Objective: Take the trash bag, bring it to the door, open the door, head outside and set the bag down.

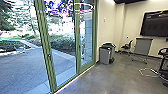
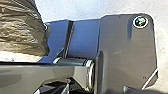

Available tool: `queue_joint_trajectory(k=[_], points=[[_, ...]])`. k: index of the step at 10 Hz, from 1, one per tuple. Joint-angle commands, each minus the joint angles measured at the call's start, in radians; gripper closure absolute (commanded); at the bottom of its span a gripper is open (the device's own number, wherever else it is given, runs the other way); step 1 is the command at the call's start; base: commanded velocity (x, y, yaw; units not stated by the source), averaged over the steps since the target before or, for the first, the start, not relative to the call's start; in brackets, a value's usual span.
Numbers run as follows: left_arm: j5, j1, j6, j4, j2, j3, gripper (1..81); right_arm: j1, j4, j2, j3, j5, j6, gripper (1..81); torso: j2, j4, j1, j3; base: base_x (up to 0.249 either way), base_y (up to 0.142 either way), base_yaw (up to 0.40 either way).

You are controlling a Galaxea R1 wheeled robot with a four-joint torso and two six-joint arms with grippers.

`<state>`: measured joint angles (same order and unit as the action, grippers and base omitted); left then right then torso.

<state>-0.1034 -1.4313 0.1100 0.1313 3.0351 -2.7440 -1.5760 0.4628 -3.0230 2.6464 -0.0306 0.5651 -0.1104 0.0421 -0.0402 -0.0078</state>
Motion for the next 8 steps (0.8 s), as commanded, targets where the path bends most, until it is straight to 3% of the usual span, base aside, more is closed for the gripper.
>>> queue_joint_trajectory(k=[1,8], points=[[-0.044,0.071,0.002,0.008,-0.001,0.003,81.1,0.052,-0.006,0.002,-0.004,0.063,0.004,1.0,0.000,0.000,0.000,0.000,0.143,-0.066,0.000],[-0.044,0.071,0.002,0.008,-0.002,0.003,81.1,0.050,-0.007,0.000,-0.002,0.063,0.004,1.0,0.000,0.000,0.000,0.000,0.143,-0.067,0.000]])
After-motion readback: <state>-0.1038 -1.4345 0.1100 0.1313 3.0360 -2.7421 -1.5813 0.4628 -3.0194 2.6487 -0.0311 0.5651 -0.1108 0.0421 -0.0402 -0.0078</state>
